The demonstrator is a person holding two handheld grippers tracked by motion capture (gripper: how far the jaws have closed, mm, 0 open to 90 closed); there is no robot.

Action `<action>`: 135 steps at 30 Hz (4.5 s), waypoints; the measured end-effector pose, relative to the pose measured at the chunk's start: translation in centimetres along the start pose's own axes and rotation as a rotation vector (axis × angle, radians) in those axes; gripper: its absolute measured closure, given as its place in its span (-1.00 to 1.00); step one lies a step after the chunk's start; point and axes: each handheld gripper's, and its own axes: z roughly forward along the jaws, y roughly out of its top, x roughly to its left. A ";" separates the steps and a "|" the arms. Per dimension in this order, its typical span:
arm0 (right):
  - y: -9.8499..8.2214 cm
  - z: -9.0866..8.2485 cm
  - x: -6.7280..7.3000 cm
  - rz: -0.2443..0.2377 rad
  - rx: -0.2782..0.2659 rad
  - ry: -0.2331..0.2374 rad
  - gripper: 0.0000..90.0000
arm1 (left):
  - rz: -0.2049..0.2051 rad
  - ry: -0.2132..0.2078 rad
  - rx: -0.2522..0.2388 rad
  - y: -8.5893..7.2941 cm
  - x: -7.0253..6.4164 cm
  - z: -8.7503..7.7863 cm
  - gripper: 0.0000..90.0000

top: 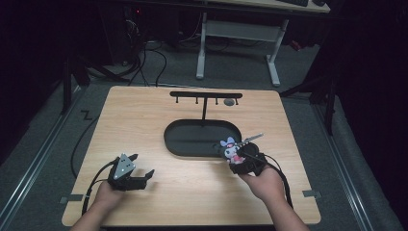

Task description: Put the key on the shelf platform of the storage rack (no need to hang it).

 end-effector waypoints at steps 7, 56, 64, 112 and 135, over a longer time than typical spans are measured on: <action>2.4 0.3 0.1 -0.003 0.003 -0.013 0.05 | -0.005 0.000 0.001 0.0 0.1 0.0 -0.66; 9.1 4.7 -1.5 0.026 0.058 -0.053 0.05 | -0.004 -0.004 0.001 0.0 0.1 -0.1 -0.66; 9.8 5.6 -1.4 0.016 0.054 -0.052 0.05 | -0.004 -0.004 0.002 0.0 0.1 -0.1 -0.66; 8.7 7.5 -1.9 0.053 0.154 -0.026 -0.43 | -0.009 -0.012 0.005 -0.1 0.2 -0.1 -0.66; 6.2 2.1 -2.0 0.057 0.022 -0.038 -0.28 | 0.007 -0.012 0.018 0.1 0.0 0.2 -0.66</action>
